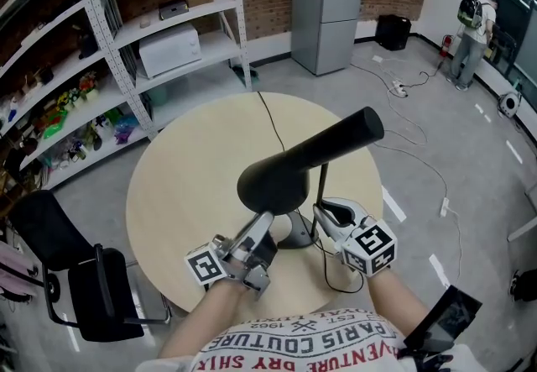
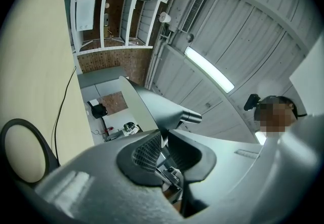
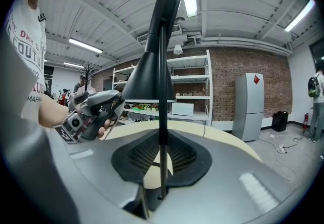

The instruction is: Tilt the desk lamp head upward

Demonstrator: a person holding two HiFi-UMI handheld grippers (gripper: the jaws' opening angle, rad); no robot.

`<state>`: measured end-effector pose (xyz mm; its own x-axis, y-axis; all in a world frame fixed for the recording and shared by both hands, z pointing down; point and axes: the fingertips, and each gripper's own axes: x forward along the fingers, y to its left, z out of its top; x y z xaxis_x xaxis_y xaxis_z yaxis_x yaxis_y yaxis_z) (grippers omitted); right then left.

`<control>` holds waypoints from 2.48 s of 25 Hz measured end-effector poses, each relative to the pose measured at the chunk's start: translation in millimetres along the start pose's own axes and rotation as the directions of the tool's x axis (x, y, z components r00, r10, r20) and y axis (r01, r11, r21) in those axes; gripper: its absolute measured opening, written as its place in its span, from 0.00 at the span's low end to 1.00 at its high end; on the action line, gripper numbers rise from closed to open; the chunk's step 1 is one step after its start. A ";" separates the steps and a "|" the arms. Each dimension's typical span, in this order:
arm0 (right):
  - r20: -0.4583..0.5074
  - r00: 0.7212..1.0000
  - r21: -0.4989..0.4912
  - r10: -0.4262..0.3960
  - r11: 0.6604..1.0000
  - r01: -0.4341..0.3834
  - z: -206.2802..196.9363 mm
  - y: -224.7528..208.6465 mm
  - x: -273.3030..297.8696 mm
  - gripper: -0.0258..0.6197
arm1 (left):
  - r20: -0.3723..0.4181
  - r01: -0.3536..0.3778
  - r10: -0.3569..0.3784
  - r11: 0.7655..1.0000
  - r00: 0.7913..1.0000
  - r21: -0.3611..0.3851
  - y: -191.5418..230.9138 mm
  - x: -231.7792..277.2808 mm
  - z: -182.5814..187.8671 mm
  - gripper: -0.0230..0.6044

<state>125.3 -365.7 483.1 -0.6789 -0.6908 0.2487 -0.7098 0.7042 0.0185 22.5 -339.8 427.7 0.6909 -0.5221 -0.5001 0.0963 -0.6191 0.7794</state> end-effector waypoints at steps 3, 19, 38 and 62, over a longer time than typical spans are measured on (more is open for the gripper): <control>0.009 1.000 0.011 -0.004 1.000 0.004 -1.5 -0.3 0.7 0.11 | 0.007 -0.006 0.006 1.000 1.000 0.027 -0.1 -2.4 9.2 0.10; -0.013 1.000 -0.010 0.001 1.000 -0.001 -11.8 5.1 6.1 0.11 | 0.028 -0.027 0.025 0.996 0.999 0.086 -5.2 -10.6 34.8 0.11; -0.052 0.999 -0.038 -0.003 0.999 0.001 -19.8 5.6 17.5 0.10 | 0.096 -0.010 -0.011 0.978 0.995 0.210 -33.7 -5.3 93.9 0.10; -0.045 0.999 -0.027 0.001 1.000 -0.002 -17.3 2.2 18.8 0.10 | 0.078 -0.027 -0.004 0.923 0.997 0.384 -70.0 12.4 133.7 0.10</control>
<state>114.3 -374.3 504.5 -0.6706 -0.6819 0.2921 -0.7028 0.7100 0.0443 -71.4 -381.4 316.4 0.6322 -0.5641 -0.5311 -0.2050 -0.7828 0.5875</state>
